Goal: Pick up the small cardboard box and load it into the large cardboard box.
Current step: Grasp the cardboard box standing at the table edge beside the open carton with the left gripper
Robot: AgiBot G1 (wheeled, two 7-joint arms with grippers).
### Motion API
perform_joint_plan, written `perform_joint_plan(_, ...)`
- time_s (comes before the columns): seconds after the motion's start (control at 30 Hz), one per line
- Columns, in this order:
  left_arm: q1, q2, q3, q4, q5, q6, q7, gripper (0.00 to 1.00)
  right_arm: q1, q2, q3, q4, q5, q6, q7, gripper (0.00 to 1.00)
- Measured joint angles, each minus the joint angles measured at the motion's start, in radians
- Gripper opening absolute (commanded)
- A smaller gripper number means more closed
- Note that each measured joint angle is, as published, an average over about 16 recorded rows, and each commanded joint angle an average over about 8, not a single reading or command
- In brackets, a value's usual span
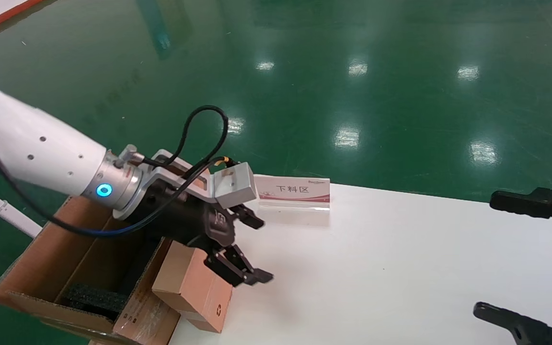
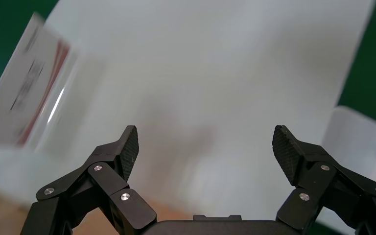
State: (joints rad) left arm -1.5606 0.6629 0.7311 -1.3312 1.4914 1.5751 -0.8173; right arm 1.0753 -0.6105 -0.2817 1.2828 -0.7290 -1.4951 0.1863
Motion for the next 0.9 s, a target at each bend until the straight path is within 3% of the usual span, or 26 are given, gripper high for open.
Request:
perform_joint_plan(0.43, -0.238, -0.001, 0.229, 0.0, 0.084, 0.006, -0.228, 1.0, 0.0, 0.0, -0.001, 0.0, 0.001, 0.0, 0.0, 1.0)
perform_joint_plan(0.9, -0.465, -0.025, 0.49, -0.014, 0.082, 0.011, -0.363, 1.0, 0.0, 0.001, -0.002, 0.0, 0.001, 0.001, -0.001, 1.0)
